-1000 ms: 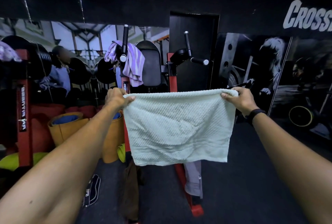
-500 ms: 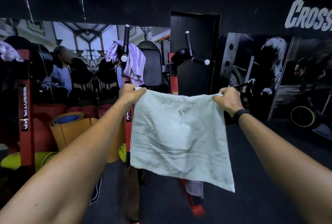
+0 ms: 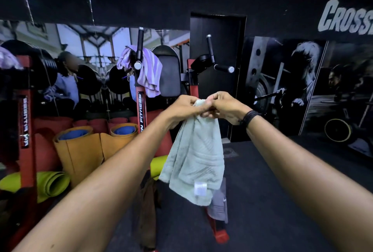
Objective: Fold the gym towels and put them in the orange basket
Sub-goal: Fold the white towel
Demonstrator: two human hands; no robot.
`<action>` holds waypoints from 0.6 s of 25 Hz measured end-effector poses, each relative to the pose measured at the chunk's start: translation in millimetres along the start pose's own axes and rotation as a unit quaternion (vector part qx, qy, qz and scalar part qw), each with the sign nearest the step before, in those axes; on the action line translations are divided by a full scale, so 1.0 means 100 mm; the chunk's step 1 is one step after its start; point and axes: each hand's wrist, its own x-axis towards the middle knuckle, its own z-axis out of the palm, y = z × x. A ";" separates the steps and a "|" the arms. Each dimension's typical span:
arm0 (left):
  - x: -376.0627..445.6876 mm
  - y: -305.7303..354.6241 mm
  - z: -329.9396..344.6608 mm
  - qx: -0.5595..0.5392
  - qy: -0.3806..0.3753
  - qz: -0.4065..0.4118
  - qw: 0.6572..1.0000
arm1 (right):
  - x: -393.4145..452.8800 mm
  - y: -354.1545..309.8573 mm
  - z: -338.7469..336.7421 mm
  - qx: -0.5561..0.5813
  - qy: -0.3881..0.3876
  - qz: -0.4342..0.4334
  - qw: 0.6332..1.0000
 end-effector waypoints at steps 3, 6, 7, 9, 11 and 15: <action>-0.01 -0.06 -0.01 0.118 0.011 0.042 0.992 | -0.03 0.02 -0.01 0.014 -0.009 0.001 1.000; 0.00 -0.14 -0.09 0.090 0.081 0.065 0.991 | 0.04 0.11 -0.23 -0.145 0.101 -0.124 0.976; 0.00 -0.14 -0.14 0.054 0.082 0.062 0.993 | 0.04 0.15 -0.31 -0.169 0.068 -0.145 0.972; -0.02 -0.11 -0.20 0.012 0.062 0.066 0.996 | -0.01 0.26 -0.38 -0.180 -0.035 -0.132 0.974; -0.05 -0.07 -0.21 0.003 0.055 0.076 0.996 | -0.03 0.36 -0.40 -0.195 -0.070 -0.108 0.972; -0.14 -0.05 -0.27 -0.049 0.044 0.082 0.994 | -0.03 0.48 -0.51 -0.329 -0.084 -0.088 0.936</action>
